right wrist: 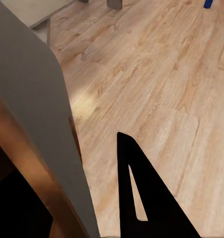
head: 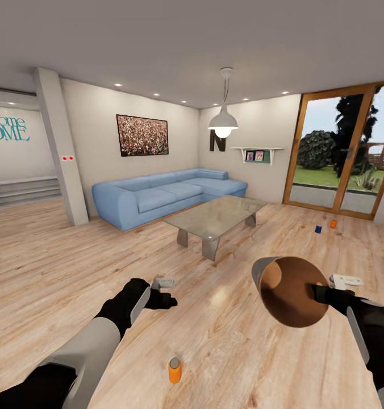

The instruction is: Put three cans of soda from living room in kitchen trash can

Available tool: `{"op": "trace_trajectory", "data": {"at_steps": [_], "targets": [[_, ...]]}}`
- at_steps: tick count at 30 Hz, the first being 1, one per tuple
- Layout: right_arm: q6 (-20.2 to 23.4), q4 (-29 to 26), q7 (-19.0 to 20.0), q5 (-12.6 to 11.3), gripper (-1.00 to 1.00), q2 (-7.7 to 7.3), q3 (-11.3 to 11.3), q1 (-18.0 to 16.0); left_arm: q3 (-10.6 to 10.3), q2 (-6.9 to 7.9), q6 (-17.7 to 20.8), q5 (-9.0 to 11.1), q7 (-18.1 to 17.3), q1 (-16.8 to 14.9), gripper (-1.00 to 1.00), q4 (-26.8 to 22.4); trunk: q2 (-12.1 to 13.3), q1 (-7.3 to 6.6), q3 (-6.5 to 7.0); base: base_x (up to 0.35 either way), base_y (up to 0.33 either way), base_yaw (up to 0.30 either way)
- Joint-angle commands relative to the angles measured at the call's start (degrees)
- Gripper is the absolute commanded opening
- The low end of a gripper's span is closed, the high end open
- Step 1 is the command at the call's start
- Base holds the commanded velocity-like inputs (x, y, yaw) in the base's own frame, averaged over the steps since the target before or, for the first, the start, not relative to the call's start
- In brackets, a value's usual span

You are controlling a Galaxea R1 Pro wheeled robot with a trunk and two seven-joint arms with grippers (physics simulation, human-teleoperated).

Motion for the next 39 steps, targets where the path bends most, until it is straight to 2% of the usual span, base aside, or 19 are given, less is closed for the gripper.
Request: {"op": "trace_trajectory", "data": {"at_steps": [1, 6, 17, 31, 36, 39], "targets": [[0.27, -0.48, 0.22, -0.59, -1.0, 0.04, -0.03, -0.1, -0.24, 0.04, 0.59, 0.56, 0.23, -0.03, 1.0, -0.06, -0.04, -0.01, -0.06, 0.0, 0.0, 0.0], [0.1, 0.07, -0.21, -0.67, -1.0, 0.07, 0.19, -0.15, -0.28, 0.04, 2.16, 0.51, 0.11, -0.02, 1.0, -0.05, -0.04, -0.01, -0.06, 0.042, 0.019, 0.0], [0.34, 0.14, -0.27, -0.7, -1.0, 0.05, 0.19, -0.16, -0.47, 0.0, 2.96, 0.48, 0.58, -0.04, 1.0, -0.05, -0.04, -0.01, -0.06, 0.217, 0.06, 0.0], [0.55, -0.7, 0.64, -1.1, -1.0, 0.2, 0.28, -0.18, -0.52, -0.05, 3.65, 0.83, 0.99, -0.04, 1.0, -0.75, -0.04, -0.01, -0.13, 0.016, 0.003, 0.0], [0.64, -0.74, 0.61, -1.16, -1.0, 0.15, 0.16, -0.26, -0.52, -0.1, 3.65, 0.77, 0.97, -0.04, 1.0, -0.72, 1.96, -1.1, 0.42, 0.0, 0.0, 0.0], [0.65, -0.75, 0.6, -1.17, -1.0, 0.19, 0.14, -0.26, -0.52, -0.12, 3.65, 0.76, 0.97, -0.04, 1.0, -0.77, 1.96, -1.1, 0.16, 0.0, 0.0, 0.0]]}}
